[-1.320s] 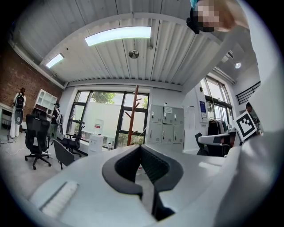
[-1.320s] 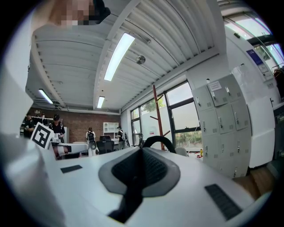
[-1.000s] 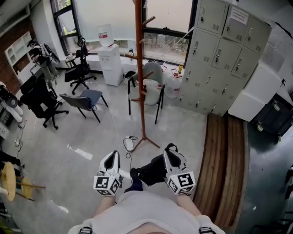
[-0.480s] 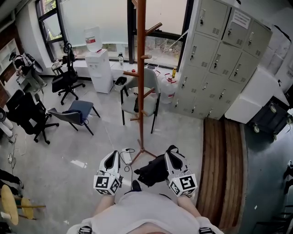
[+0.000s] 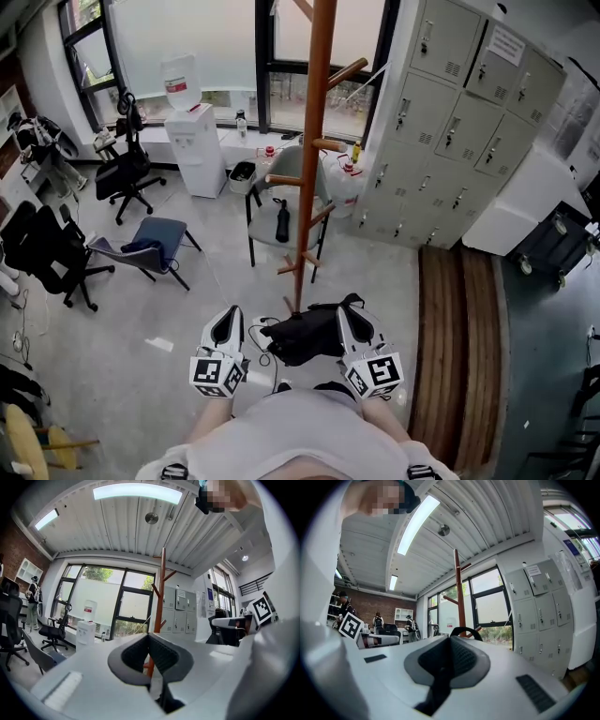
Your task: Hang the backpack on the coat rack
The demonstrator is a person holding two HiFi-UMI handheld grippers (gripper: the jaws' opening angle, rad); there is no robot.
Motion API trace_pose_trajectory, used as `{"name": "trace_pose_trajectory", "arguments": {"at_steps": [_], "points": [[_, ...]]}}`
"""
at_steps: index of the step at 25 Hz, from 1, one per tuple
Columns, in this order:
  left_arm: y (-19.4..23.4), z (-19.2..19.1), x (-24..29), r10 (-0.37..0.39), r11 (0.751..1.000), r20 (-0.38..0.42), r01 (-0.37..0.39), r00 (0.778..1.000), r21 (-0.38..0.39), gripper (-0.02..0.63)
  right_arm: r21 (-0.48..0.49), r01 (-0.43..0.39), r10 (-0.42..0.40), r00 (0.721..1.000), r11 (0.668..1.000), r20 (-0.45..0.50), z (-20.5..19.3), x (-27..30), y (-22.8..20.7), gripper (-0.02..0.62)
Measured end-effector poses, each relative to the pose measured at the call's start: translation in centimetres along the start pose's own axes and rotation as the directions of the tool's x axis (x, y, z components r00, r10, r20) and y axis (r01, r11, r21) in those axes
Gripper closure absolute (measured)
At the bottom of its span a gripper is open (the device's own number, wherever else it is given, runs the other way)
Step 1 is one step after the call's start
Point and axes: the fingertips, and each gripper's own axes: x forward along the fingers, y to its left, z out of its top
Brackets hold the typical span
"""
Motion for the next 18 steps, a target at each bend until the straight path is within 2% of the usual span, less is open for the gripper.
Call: {"name": "trace_pose_trajectory", "arguments": {"at_steps": [9, 18], "points": [[2.4, 0.2, 2.5, 0.037, 0.999, -0.006, -0.037, 0.999, 0.000, 0.595, 0.008, -0.059, 0.059, 0.998, 0.998, -0.026, -0.9, 4.3, -0.4, 0.578], [1.8, 0.4, 4.8, 0.066, 0.998, -0.009, -0.066, 0.998, 0.005, 0.596, 0.021, -0.119, 0.120, 0.991, 0.993, -0.063, -1.6, 5.9, -1.4, 0.581]]}}
